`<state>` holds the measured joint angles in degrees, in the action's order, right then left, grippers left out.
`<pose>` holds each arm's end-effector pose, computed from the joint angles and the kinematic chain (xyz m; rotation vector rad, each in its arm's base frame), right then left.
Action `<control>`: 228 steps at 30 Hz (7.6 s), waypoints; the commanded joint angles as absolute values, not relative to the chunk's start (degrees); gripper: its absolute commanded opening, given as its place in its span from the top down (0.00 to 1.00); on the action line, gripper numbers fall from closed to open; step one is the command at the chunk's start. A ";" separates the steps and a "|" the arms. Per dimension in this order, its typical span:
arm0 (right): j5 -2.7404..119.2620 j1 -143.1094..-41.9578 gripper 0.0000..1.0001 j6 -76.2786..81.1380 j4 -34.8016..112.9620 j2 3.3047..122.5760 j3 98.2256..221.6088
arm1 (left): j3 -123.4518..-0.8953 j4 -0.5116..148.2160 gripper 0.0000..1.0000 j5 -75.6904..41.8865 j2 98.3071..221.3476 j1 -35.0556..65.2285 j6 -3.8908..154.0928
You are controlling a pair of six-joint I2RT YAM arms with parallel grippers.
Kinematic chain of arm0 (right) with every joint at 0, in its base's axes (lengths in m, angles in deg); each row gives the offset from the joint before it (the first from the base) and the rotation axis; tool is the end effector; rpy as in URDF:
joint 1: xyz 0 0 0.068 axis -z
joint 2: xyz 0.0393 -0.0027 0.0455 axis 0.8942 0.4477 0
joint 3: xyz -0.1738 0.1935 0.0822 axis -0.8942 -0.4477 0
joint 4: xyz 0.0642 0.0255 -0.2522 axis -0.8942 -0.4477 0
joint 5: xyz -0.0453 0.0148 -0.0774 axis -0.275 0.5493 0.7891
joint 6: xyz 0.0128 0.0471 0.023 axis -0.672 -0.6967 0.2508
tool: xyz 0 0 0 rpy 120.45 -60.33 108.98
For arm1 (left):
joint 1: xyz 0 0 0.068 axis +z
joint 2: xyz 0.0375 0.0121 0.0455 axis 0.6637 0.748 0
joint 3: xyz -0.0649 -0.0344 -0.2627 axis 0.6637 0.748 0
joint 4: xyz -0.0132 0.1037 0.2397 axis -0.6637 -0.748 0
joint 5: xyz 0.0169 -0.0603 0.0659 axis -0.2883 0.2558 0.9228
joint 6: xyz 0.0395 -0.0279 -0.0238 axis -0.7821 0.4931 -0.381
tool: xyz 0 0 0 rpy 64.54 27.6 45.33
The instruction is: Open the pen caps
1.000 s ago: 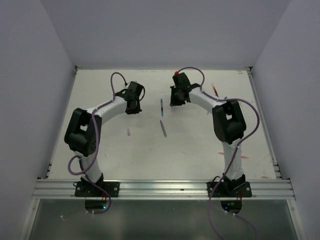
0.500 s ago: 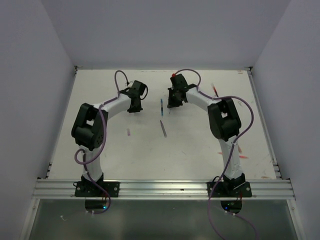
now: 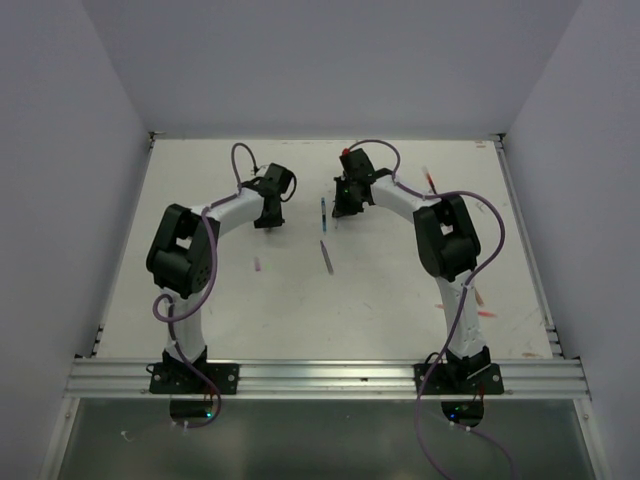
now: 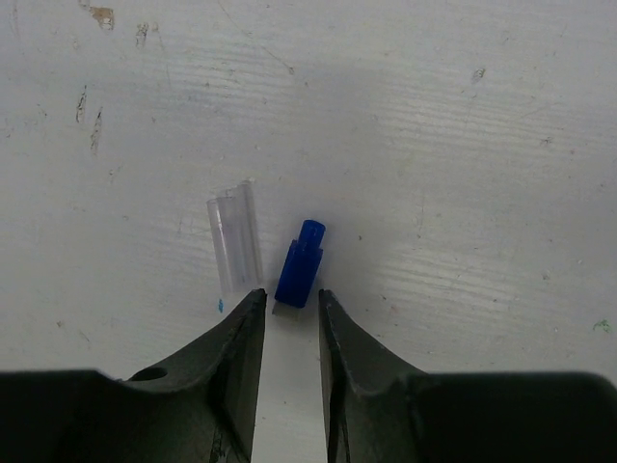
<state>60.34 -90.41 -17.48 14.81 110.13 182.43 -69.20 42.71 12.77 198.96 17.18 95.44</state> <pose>0.4335 0.2249 0.1600 -0.0462 2.5973 0.4827 0.3793 -0.1578 0.1642 -0.2790 2.5595 0.1527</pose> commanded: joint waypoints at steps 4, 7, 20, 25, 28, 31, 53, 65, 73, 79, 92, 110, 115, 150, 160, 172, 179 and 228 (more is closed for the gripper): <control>58.43 -90.56 0.95 -18.00 15.68 110.88 184.39 | -70.78 43.01 0.66 14.04 199.30 17.86 95.87; 58.26 -90.48 0.91 -18.09 15.77 110.10 183.87 | -70.86 43.10 0.66 13.42 197.89 17.94 95.87; 59.90 -89.43 0.61 -18.27 19.64 100.62 177.98 | -69.46 42.74 0.59 8.24 187.96 17.24 96.30; 67.73 -85.21 0.58 -17.65 16.83 94.98 173.85 | -65.42 45.28 0.57 4.73 181.11 17.07 95.78; 74.15 -81.43 0.58 -17.21 13.15 93.66 172.88 | -60.07 50.80 0.56 -2.27 176.37 16.98 94.64; 78.28 -78.00 0.58 -16.60 10.76 94.62 173.84 | -54.36 56.60 0.52 -10.97 172.32 16.63 93.85; 91.74 -73.25 0.54 -14.57 5.40 103.94 180.70 | -44.50 63.05 0.47 -21.47 165.98 13.46 91.38; 86.04 -70.79 0.55 -15.54 7.95 105.61 177.97 | -43.79 63.05 0.47 -21.91 165.55 13.46 91.74; 81.64 -70.26 0.76 -16.33 10.58 106.93 175.69 | -43.62 61.99 0.46 -21.12 164.40 13.55 91.47; 73.30 -70.87 1.00 -17.56 14.52 104.92 171.66 | -43.18 62.52 0.46 -21.30 164.05 13.46 91.82; 47.19 -85.90 1.00 -36.61 44.05 81.36 148.63 | -40.80 74.91 0.57 -28.50 167.56 13.46 96.22; 47.97 -96.54 1.00 -44.98 56.64 79.86 145.54 | -39.66 75.18 0.51 -26.13 168.80 11.62 97.36; 48.41 -96.54 1.00 -44.90 56.38 80.03 145.81 | -39.22 75.27 0.56 -26.13 168.71 11.00 97.53; 30.50 -93.21 1.00 -50.33 85.17 94.09 154.51 | -26.04 102.85 1.00 -48.79 155.35 7.56 99.98; 41.85 -90.74 1.00 -40.90 62.41 90.41 157.40 | -31.30 81.55 1.00 -28.98 156.67 8.63 95.34; 64.85 -89.95 1.00 -21.87 22.90 92.16 168.13 | -47.82 61.56 1.00 5.50 168.08 8.89 94.28; 63.88 -87.84 1.00 -18.36 16.74 98.83 172.87 | -63.90 51.20 1.00 11.31 186.97 10.03 94.36; 54.29 -86.61 0.81 -17.56 17.26 108.95 183.87 | -72.45 45.73 0.66 20.99 201.15 13.64 92.79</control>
<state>55.42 -86.70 -17.76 16.52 110.17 182.54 -73.99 45.60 20.55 204.38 13.10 92.38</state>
